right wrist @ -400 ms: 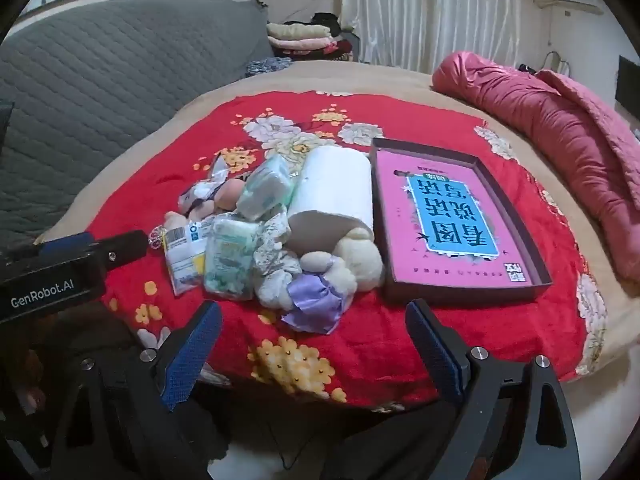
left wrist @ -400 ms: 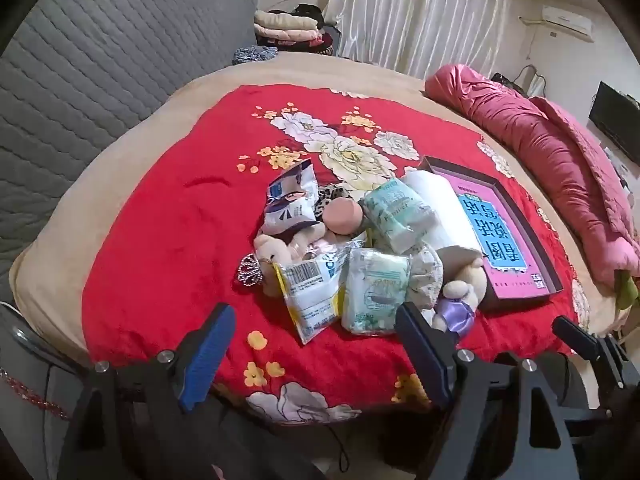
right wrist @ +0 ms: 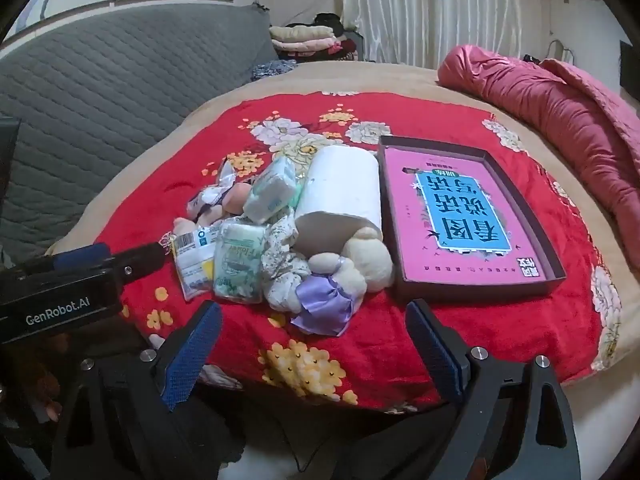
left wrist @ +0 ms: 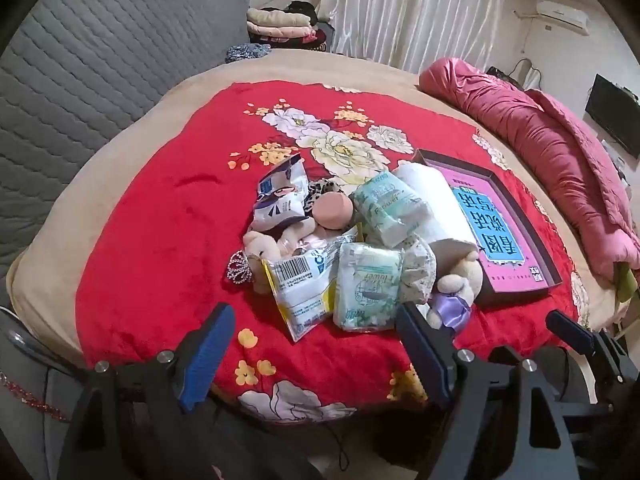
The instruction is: Organize soft objects
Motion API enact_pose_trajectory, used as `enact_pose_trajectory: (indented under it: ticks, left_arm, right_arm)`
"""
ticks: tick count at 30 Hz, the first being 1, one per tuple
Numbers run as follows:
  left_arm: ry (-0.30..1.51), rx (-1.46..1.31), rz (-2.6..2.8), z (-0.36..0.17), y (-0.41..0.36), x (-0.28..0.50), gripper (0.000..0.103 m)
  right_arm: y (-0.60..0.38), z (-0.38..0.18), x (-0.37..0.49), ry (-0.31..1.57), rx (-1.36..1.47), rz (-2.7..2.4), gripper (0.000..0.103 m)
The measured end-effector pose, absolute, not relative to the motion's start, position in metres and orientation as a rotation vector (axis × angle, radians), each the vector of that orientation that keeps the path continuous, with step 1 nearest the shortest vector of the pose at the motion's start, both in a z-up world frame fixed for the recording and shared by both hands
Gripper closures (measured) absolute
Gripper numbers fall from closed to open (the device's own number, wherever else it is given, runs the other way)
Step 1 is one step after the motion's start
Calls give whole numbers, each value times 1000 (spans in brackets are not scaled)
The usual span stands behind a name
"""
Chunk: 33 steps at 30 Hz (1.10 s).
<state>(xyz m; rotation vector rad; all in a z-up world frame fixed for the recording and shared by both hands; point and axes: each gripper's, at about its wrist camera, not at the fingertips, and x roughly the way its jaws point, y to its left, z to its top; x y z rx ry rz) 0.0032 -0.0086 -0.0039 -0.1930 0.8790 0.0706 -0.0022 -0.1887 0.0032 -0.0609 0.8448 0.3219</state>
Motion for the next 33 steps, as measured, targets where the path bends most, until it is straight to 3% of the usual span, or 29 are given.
enact_pose_trajectory:
  ticks: [33]
  left_arm:
    - [887,-165,57,-5,-16,3,21]
  right_arm:
    - [-188,6,-3,838,-30,344,10]
